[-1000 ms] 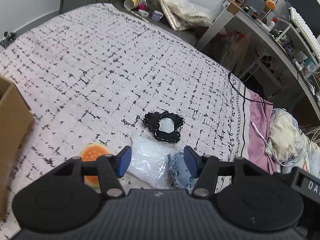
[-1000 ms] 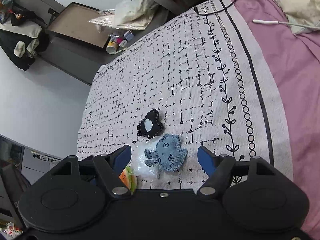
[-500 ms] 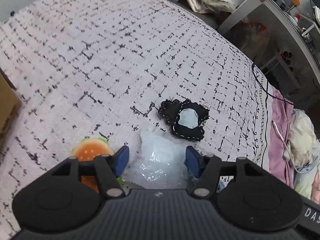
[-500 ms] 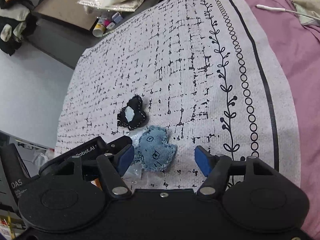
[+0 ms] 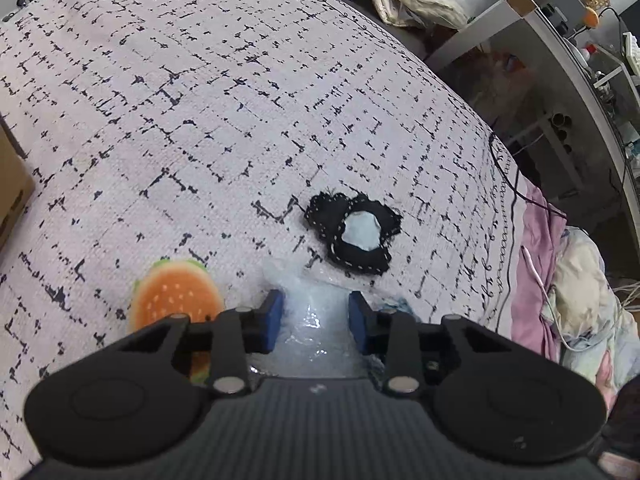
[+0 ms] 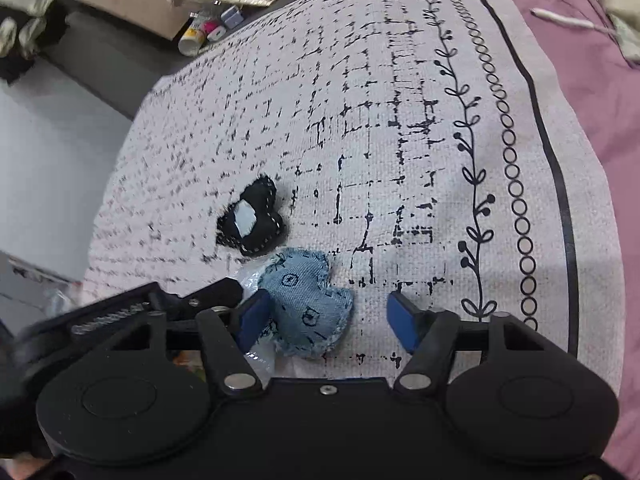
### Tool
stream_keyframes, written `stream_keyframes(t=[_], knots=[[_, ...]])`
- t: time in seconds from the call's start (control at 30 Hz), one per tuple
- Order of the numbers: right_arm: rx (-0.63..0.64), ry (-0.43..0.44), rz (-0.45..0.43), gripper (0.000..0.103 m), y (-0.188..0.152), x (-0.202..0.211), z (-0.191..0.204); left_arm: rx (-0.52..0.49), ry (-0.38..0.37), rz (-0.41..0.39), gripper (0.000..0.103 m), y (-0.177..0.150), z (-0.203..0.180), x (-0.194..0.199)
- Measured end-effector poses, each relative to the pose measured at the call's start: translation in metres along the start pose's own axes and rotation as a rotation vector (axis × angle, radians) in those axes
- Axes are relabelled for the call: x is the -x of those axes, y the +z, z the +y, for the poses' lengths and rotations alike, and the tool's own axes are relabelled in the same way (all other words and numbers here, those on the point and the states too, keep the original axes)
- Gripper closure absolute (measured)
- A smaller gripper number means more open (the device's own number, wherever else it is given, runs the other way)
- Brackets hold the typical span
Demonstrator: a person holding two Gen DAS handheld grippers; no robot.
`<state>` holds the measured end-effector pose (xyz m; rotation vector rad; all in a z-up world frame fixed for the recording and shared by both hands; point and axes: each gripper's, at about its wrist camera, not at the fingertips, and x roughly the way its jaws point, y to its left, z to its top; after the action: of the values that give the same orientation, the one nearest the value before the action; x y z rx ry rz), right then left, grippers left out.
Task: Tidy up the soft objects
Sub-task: 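Close the left tool on the clear plastic bag while the right tool grasps the denim plush, then carry the plastic bag with the left tool over the box while the right tool lifts the denim plush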
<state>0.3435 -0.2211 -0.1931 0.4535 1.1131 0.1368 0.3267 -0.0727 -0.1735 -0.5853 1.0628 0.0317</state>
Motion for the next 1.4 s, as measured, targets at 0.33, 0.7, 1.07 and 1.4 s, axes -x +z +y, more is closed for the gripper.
stream_keyframes(t=[0.33,0.7,1.07,1.4], knots=[[-0.032,0.097,-0.028,0.076,-0.001,0.02,-0.005,-0.006,0.01,-0.043,0.07,0.004,0.0,0.028],[-0.01,0.166,-0.103,0.076,-0.005,0.046,0.01,-0.046,0.023,-0.136,0.07,0.01,0.004,0.082],[0.054,0.13,-0.189,0.076,-0.021,0.078,0.025,-0.074,0.041,-0.168,0.07,0.001,0.013,0.115],[0.055,0.088,-0.268,0.075,-0.035,0.105,0.031,-0.128,0.044,-0.213,0.07,-0.007,0.021,0.156]])
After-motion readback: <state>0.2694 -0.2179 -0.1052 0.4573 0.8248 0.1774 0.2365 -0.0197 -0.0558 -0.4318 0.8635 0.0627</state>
